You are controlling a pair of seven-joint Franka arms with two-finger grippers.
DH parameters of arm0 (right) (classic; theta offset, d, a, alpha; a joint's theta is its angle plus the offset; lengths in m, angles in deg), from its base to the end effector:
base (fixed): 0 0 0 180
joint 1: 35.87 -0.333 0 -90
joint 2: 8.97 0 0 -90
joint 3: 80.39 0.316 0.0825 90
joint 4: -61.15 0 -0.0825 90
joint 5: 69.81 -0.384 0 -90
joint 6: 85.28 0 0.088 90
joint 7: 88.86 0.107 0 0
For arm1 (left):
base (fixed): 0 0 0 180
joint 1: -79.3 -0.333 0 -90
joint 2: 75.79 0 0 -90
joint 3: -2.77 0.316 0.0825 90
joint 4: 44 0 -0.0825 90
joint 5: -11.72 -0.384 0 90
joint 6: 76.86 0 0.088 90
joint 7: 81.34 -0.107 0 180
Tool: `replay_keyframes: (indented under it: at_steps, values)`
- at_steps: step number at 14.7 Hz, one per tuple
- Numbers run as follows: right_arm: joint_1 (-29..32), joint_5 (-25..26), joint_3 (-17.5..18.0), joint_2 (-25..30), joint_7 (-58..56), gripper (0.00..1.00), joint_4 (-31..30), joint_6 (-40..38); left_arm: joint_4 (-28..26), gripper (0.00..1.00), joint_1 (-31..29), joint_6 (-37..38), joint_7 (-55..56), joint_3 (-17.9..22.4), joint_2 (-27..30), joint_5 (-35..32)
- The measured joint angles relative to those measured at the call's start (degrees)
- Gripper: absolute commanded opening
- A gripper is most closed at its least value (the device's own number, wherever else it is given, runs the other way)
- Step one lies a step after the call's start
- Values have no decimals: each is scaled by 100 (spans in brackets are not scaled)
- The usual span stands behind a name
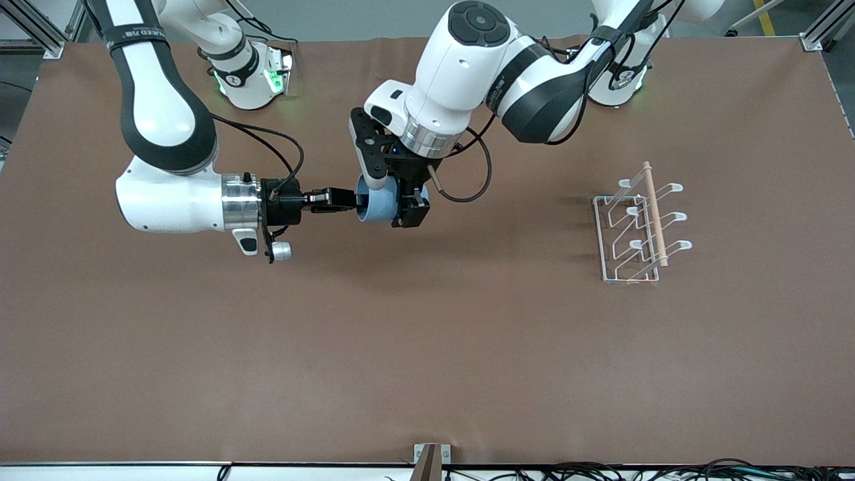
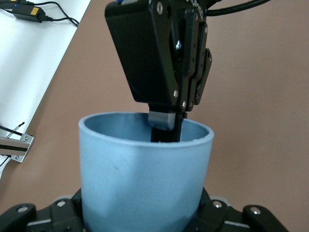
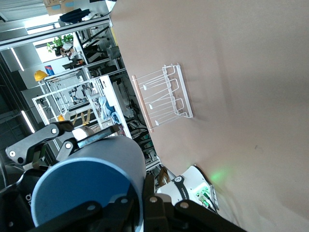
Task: Hang cup on cup holder
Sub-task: 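Carry the cup toward the holder with the left gripper while the right gripper withdraws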
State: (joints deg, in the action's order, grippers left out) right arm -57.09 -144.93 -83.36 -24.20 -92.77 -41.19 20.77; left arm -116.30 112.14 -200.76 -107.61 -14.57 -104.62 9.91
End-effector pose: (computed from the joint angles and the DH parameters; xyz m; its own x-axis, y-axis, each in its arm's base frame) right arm 0.5765 0.2727 0.4401 0.9466 0.0470 -0.3188 -0.2758 -0.3932 -0.8771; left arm 0.5130 -0.5290 0.5244 0.2452 -0.8779 0.4112 -0.9503 -0.3015 -0.0771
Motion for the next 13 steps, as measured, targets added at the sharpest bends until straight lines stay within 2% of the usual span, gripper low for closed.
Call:
replay_keyframes:
  at_steps: [1, 2, 3, 6, 9, 11, 13]
  values:
    - [-1, -1, 3, 0, 6, 35, 0, -4, 9, 65, 0, 24, 0, -1, 0, 0]
    - [-1, -3, 10, 0, 15, 81, 0, -13, 29, 65, -1, 83, 0, -3, 1, 0]
    - [-5, -9, 23, 0, 26, 100, 0, -24, 60, 65, -3, 182, 3, -6, 3, 1]
    - [-37, -31, 59, 1, 67, 100, 1, -44, 193, 66, -9, 594, 41, -8, 17, 1]
    - [-27, 49, -47, 48, 57, 100, 18, 3, 206, 67, -156, 1371, 29, 16, 152, 0]
    - [1, 372, -106, 150, 57, 100, 21, 68, 206, 67, -286, 1669, 3, 19, 248, -2]
    - [49, 993, -156, 290, 58, 100, 26, 289, 204, 67, -356, 2082, 2, 46, 317, -64]
